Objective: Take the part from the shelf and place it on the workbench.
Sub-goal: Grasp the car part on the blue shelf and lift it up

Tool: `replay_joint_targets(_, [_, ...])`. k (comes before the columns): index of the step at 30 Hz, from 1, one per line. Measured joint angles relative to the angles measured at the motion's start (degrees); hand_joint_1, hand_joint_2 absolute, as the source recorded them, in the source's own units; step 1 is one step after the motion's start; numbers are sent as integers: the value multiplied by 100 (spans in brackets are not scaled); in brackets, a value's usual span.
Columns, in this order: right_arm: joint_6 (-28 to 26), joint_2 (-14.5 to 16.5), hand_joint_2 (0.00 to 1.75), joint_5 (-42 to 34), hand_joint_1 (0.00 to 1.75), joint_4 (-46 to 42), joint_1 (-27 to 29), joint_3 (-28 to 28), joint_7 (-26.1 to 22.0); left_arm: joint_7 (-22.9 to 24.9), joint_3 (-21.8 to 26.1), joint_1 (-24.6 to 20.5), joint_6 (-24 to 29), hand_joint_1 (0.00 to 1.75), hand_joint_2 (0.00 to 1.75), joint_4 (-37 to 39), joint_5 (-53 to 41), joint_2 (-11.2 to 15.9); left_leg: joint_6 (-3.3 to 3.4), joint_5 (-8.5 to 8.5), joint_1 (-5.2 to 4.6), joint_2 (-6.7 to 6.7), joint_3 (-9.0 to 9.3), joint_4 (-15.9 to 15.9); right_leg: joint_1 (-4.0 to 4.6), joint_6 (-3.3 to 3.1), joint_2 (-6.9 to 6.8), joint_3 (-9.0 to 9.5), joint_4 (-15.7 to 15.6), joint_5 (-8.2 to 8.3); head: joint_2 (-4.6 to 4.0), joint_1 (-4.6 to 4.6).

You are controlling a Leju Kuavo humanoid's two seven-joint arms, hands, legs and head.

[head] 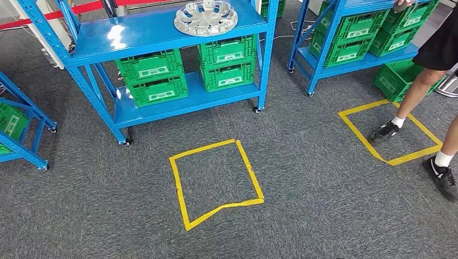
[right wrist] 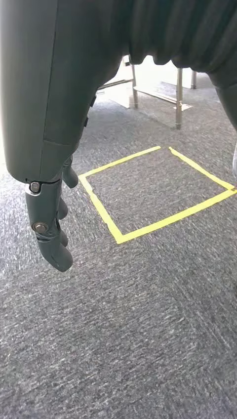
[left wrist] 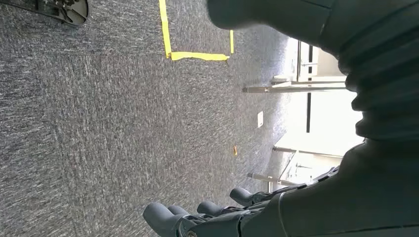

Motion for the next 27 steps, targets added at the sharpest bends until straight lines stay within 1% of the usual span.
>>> replay_joint_targets(1, [6, 0, 58, 0, 0, 2, -2, -5, -3, -1, 0, -1, 0, 0, 0, 2, -12, 0, 0, 0, 0, 0, 0, 0, 0, 0, 0, 0, 0, 0, 0, 0])
replay_joint_targets(2, [22, 0, 44, 0, 0, 5, -4, -12, -7, -2, 0, -1, 0, 0, 44, 4, -26, 0, 0, 0, 0, 0, 0, 0, 0, 0, 0, 0, 0, 0, 0, 0])
replay_joint_targets(3, [48, 0, 0, 1, 0, 11, -8, -24, -13, -3, 0, -3, 0, 0, 87, 8, -50, 0, 0, 0, 0, 0, 0, 0, 0, 0, 0, 0, 0, 0, 0, 0])
replay_joint_targets(5, [115, 1, 0, 7, 0, 23, -17, -44, -21, -7, 0, -7, 0, 0, 175, 15, -98, 0, 0, 0, 0, 0, 0, 0, 0, 0, 0, 0, 0, 0, 0, 0])
replay_joint_targets(9, [201, 5, 0, 38, 0, 31, -33, -80, -22, -50, 0, -11, 1, 0, 175, 31, -189, -1, 0, 0, 0, 0, 0, 0, 0, 0, 0, 0, 0, 0, 0, 0])
replay_joint_targets(12, [167, 2, 0, 128, 0, 34, -48, -86, -79, -94, -2, -16, -10, 0, 175, 41, -280, -2, 0, 0, 0, 0, 0, 0, -1, 0, 0, 0, 0, 0, 0, 0])
replay_joint_targets(14, [113, -45, 0, 219, 0, 34, -64, -85, -311, -124, -5, -24, -40, 0, 87, 48, -353, -2, 0, 0, -2, 0, 0, 1, -3, 2, 0, 0, 0, 1, 0, 0])
replay_joint_targets(16, [72, -166, 0, 281, 0, 31, -127, -85, -694, -152, -8, -44, -78, 0, 0, 51, -400, -2, 1, 1, -5, 1, -2, 1, -7, 7, 1, 0, 0, 5, 0, 1])
replay_joint_targets(18, [-22, -361, 0, 359, 0, 11, -296, -81, -1079, -179, -11, -82, -115, 0, 0, 55, -431, -3, 5, 3, -8, 10, -4, 2, -12, 14, 7, -2, 0, 14, 0, 1])
replay_joint_targets(21, [-240, -731, 0, 567, 0, -84, -805, -6, -1572, -191, -13, -170, -145, 0, 0, 61, -449, -15, 13, 8, -16, 42, -4, 9, -20, 24, 34, -10, 0, 35, 0, 1])
replay_joint_targets(22, [-291, -855, 0, 653, 0, -131, -1027, 51, -1716, -191, -13, -199, -147, 0, 44, 62, -444, -21, 16, 10, -18, 54, -4, 12, -22, 27, 44, -13, 0, 43, 0, 1])
replay_joint_targets(25, [-376, -1164, 131, 864, 0, -283, -1737, 279, -2060, -192, -13, -258, -149, 0, 175, 65, -429, -54, 29, 18, -22, 73, -6, 21, -24, 37, 66, -17, 0, 61, 0, 1])
replay_joint_targets(26, [-398, -1239, 175, 912, 0, -341, -1957, 367, -2163, -190, -13, -269, -149, 0, 175, 66, -424, -69, 33, 21, -23, 74, -7, 24, -24, 40, 69, -17, -1, 64, 0, 1])
replay_joint_targets(27, [-414, -1295, 175, 952, 0, -404, -2157, 461, -2268, -182, -13, -277, -149, 0, 175, 68, -412, -83, 35, 23, -23, 74, -8, 27, -23, 41, 69, -17, -1, 66, 0, 1])
